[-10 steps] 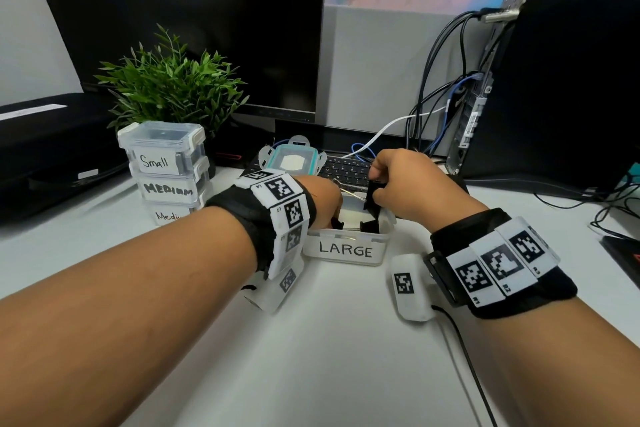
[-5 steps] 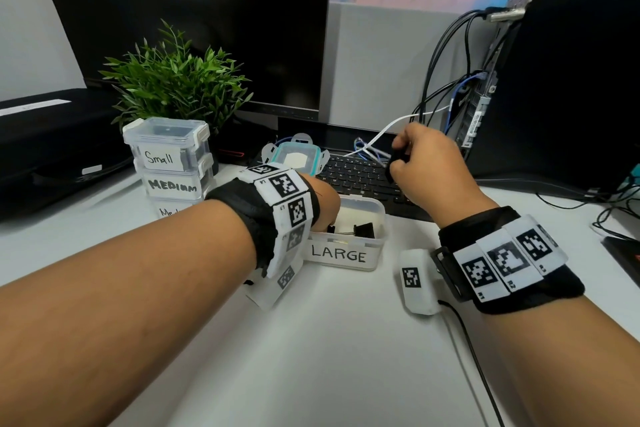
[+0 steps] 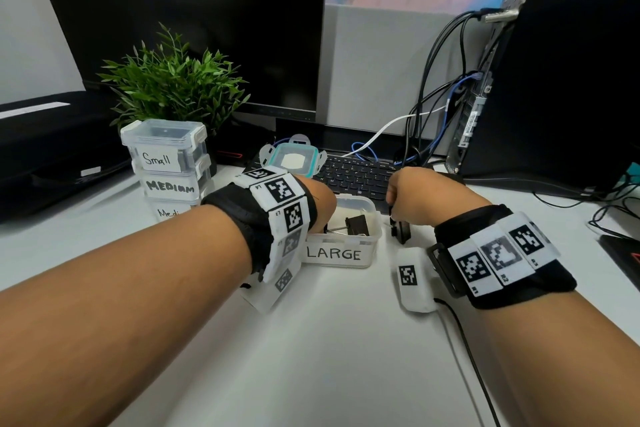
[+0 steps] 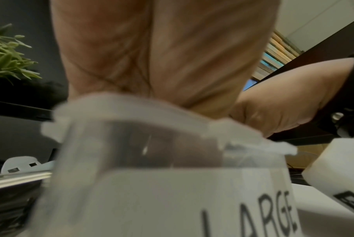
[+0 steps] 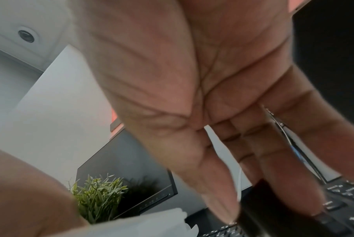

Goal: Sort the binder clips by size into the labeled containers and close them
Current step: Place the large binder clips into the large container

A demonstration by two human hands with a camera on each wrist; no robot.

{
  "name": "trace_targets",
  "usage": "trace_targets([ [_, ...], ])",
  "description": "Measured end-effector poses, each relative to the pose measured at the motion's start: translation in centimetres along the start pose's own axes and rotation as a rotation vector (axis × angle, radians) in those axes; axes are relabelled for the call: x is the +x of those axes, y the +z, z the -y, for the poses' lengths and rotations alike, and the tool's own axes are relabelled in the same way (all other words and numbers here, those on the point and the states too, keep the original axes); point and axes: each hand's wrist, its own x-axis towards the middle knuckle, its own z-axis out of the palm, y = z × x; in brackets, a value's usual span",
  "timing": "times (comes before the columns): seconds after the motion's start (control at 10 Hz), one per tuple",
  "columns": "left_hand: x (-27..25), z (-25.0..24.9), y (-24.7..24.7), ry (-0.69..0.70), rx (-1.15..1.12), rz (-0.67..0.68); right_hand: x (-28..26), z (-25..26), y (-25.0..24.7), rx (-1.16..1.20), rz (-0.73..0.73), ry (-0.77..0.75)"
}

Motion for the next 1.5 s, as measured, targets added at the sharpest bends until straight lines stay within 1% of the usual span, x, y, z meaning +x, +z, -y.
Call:
trace_targets([
  [0.1,0.4,-0.1,0.6,0.009,0.221,0.055,-0.5,0.3,-0.3,0.086,-0.154,-0.066],
  [0.2,0.2,-0.4,0.6,-0.033,0.193,0.054,-1.1,0.9,-0.6,0.213,-0.190,-0.204],
  [0.3,-1.0,-1.5,-0.1,-0.048,0.089,0.030,-1.6,1.3,-0.5,0.129,-0.038,-0.269],
  [0.4,-2.1,-2.3,-0.4,-0.051,0.046,0.017,-1.7,1.4,-0.4,0.061,0.103,-0.251],
  [0.6,-2.8,-3.4,-0.6,-0.009,0.063,0.046,-2.2,2.0,-0.1,-0.096,0.266,-0.276],
  [0.7,-2.7,-3.4,-0.2,0.044,0.081,0.034,-2.4,2.1,0.0,-0.185,0.303,-0.290],
  [0.8,-2.6,-3.3,0.1,0.060,0.083,0.044,-2.7,2.0,-0.2,-0.196,0.284,-0.286],
  [0.9,-2.5,-2.9,0.2,0.084,0.032,0.034,-2.6,1.9,-0.3,-0.122,0.236,-0.288],
  [1.1,-2.5,-1.2,0.4,0.152,-0.041,-0.056,-2.7,2.2,-0.5,-0.077,0.167,-0.293],
  [1.3,-2.5,1.1,-0.4,0.129,-0.285,-0.283,-2.0,2.6,-0.8,-0.026,0.009,-0.316],
  [1.4,-2.5,2.0,-0.6,0.109,-0.364,-0.372,-2.1,2.5,-0.9,-0.042,-0.056,-0.332],
  [1.5,-2.5,2.3,-0.3,0.092,-0.399,-0.468,-2.2,2.4,-0.9,0.015,-0.134,-0.353],
])
